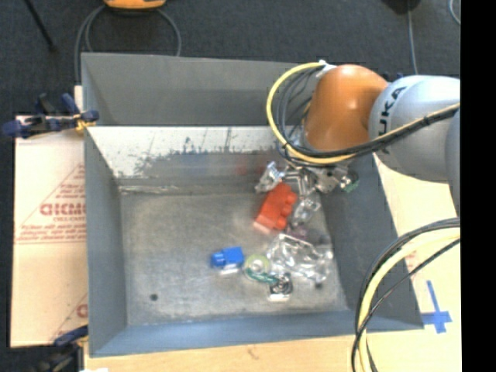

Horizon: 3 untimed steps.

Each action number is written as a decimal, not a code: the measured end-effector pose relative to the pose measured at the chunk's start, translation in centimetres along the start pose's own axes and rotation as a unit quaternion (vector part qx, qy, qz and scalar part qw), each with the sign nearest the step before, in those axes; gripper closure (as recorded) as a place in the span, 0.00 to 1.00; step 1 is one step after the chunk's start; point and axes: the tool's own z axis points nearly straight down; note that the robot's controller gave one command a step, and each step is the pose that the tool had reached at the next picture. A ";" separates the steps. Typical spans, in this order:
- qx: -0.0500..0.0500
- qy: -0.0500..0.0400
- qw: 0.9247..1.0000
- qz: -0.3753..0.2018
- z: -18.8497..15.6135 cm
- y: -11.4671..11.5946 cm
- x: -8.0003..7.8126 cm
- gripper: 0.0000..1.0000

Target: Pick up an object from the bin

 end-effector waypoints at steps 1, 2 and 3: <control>-0.001 -0.001 0.998 -0.058 0.8 -1.0 0.5 0.00; 0.001 0.001 0.998 -0.057 0.6 -1.2 0.7 1.00; 0.001 0.001 0.999 -0.054 -3.5 -1.4 0.5 1.00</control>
Offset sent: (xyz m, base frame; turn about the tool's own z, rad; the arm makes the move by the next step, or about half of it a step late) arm -0.0017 -0.0128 -0.0155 -0.1194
